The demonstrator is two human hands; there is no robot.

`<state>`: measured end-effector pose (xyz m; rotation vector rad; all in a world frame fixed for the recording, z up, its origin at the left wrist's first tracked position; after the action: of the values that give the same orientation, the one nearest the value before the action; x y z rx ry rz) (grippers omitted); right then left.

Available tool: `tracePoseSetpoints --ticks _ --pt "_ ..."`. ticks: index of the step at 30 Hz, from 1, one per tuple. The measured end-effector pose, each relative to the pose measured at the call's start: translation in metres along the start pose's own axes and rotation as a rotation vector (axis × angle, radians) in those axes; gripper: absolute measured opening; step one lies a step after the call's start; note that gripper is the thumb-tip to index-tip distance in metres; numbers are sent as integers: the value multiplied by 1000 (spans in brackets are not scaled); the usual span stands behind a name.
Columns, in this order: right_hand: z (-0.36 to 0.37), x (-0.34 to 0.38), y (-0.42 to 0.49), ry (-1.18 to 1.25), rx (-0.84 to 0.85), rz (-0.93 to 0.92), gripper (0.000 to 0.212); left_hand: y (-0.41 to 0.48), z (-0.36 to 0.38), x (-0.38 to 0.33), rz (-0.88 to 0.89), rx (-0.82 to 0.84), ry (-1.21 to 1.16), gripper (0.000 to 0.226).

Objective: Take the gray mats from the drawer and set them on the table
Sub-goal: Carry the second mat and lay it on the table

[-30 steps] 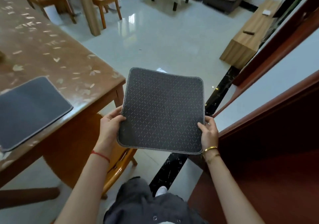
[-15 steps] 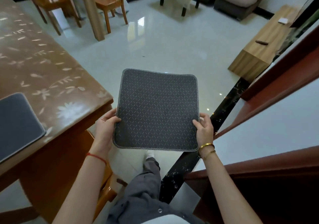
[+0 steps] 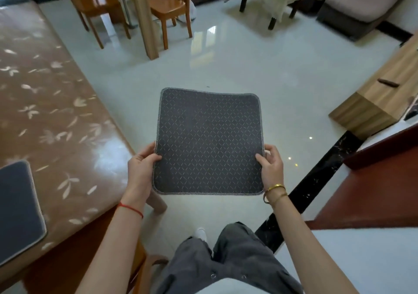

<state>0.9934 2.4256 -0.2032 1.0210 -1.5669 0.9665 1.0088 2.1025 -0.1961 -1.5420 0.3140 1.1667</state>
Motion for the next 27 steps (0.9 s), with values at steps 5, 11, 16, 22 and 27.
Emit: tracePoseSetpoints --ticks 5,11,16,22,27 --pt "29 13 69 -6 90 -23 14 45 14 -18 -27 -34 -70 47" --pt "67 24 163 9 212 -35 16 92 55 -56 34 -148 -126 47" --pt "87 43 260 4 302 -63 20 144 103 -84 49 -203 -166 49" --pt "117 68 356 -1 426 -91 22 192 145 -112 69 -291 -227 48" --pt "158 80 415 -18 492 -104 16 222 163 -136 76 -374 -270 47"
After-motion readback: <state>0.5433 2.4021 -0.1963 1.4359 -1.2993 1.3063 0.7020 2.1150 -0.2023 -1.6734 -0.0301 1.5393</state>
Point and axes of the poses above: each hand's wrist, its own y-axis towards the middle knuckle, its own z-axis out of the palm, x = y × z, the point moved 5 cm from there along y, towards the middle knuckle, and after that the axes turned 8 degrees about -z, right-handed, at the moved point
